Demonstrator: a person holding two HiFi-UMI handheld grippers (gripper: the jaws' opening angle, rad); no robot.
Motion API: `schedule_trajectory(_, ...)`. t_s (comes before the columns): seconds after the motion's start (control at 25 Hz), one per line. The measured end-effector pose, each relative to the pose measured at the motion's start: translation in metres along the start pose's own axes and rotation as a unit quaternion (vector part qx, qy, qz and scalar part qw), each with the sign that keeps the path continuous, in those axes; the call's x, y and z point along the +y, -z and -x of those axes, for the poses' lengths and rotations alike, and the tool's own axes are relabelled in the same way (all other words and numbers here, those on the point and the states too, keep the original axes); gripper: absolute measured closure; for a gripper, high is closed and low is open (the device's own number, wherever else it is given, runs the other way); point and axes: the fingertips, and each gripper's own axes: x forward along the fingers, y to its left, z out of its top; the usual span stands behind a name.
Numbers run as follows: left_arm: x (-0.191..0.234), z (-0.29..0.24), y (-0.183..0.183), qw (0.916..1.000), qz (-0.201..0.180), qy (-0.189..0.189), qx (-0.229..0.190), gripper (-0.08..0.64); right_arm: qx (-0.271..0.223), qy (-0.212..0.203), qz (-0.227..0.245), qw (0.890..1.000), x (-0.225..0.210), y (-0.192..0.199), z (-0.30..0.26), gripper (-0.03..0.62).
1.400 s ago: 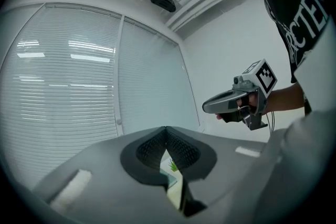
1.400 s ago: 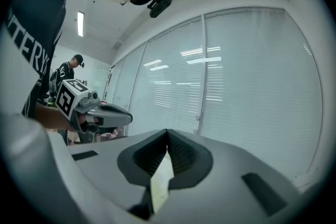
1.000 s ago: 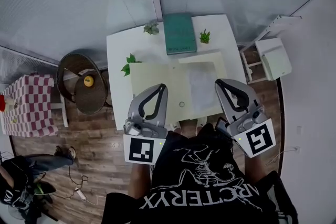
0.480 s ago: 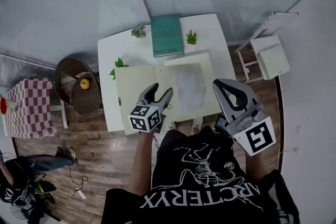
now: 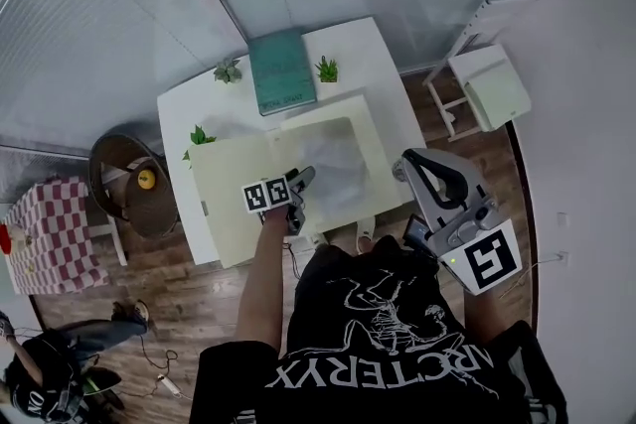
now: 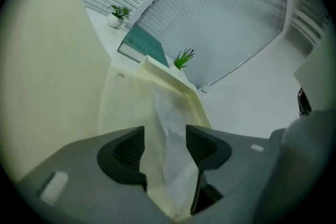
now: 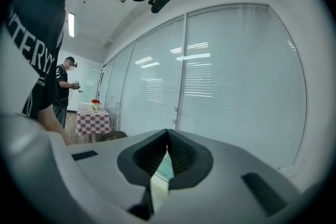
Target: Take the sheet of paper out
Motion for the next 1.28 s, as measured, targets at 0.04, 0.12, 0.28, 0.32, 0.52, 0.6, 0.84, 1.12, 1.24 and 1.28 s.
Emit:
schedule_trajectory(0.04, 0.002, -0.006, 0.004, 0.9999, 0.007, 0.004, 0.009, 0.307, 0.001, 0.002, -0.002, 1.000, 0.000, 0.001, 0.001, 0.580)
schedule_trajectory(0.12, 0.001, -0.017, 0.011, 0.9994, 0.018, 0.019, 0.024, 0.332, 0.005, 0.006, -0.003, 1.000, -0.002, 0.002, 0.003, 0.580)
schedule_trajectory(0.28, -0.011, -0.033, 0.011, 0.9972, 0.047, 0.054, 0.024, 0.374, 0.004, 0.012, -0.002, 1.000, -0.004, 0.000, 0.004, 0.580)
schedule_trajectory(0.32, -0.013, -0.036, 0.011, 0.9969, 0.048, 0.055, 0.026, 0.385, 0.004, 0.013, -0.001, 1.000, -0.003, -0.001, 0.003, 0.580)
schedule_trajectory(0.52, -0.014, -0.039, 0.015, 0.9979, 0.046, 0.043, 0.016, 0.546, 0.008, 0.009, 0.006, 1.000, 0.005, -0.001, 0.001, 0.580)
schedule_trajectory(0.6, -0.018, -0.031, 0.010, 0.9977, 0.039, 0.055, 0.005, 0.548, 0.008, 0.008, 0.003, 1.000, 0.007, 0.000, 0.001, 0.580)
schedule_trajectory(0.84, -0.054, 0.046, -0.023, 0.9949, -0.018, 0.069, -0.071, 0.549, -0.006, -0.001, -0.002, 1.000, 0.010, -0.005, -0.008, 0.580)
schedule_trajectory(1.12, -0.104, 0.194, -0.089, 0.9614, -0.111, 0.047, -0.247, 0.549, -0.028, -0.053, -0.004, 0.998, 0.035, -0.016, -0.036, 0.580)
schedule_trajectory(1.24, -0.140, 0.252, -0.117, 0.9352, -0.171, 0.032, -0.309, 0.549, -0.034, -0.067, -0.003, 0.997, 0.045, -0.021, -0.044, 0.580)
schedule_trajectory(1.28, -0.152, 0.270, -0.125, 0.9253, -0.190, 0.025, -0.328, 0.549, -0.036, -0.070, -0.003, 0.997, 0.048, -0.023, -0.046, 0.580)
